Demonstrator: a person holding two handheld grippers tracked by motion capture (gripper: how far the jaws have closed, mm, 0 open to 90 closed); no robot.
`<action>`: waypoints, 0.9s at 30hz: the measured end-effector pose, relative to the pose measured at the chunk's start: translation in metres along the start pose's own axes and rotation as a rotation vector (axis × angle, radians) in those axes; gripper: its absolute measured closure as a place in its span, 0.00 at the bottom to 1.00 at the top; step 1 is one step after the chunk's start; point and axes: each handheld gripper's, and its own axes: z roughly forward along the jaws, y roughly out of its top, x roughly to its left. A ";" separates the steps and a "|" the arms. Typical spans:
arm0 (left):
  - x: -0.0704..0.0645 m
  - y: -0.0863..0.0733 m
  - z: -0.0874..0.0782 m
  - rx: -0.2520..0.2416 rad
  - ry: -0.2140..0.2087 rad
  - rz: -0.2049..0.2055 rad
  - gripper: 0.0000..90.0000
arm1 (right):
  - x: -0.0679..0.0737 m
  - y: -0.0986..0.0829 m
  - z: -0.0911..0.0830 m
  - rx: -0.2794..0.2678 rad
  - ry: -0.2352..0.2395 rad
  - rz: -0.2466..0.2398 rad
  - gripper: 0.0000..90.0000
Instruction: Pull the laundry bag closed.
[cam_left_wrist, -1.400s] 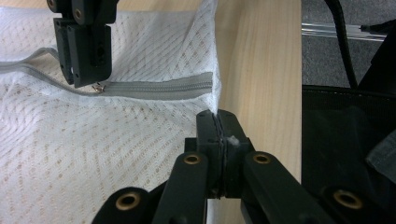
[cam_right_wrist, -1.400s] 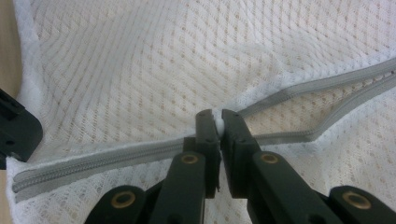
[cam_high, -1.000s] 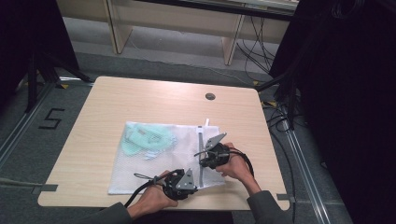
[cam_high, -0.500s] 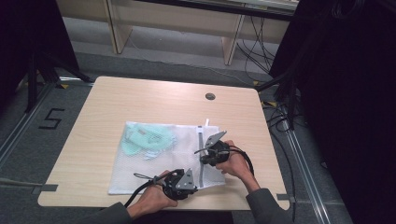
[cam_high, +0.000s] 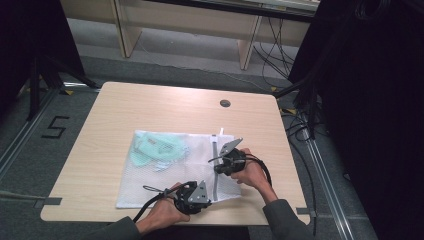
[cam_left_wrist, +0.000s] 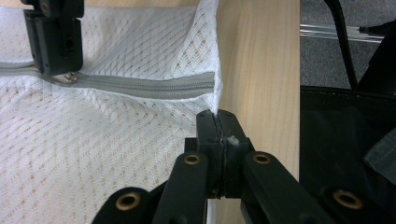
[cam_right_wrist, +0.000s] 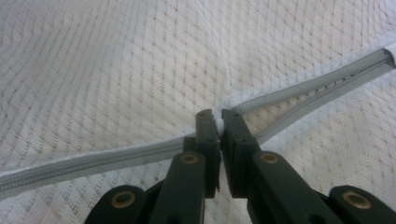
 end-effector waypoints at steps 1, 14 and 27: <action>0.000 0.000 0.000 0.005 -0.004 0.003 0.99 | -0.001 0.000 0.000 0.001 -0.003 0.000 0.96; 0.000 0.000 -0.002 -0.006 -0.011 -0.017 0.99 | -0.007 0.002 0.002 -0.005 -0.014 -0.009 0.96; -0.004 0.001 -0.001 0.001 -0.040 -0.008 0.99 | -0.015 0.002 0.002 -0.008 -0.050 0.029 0.96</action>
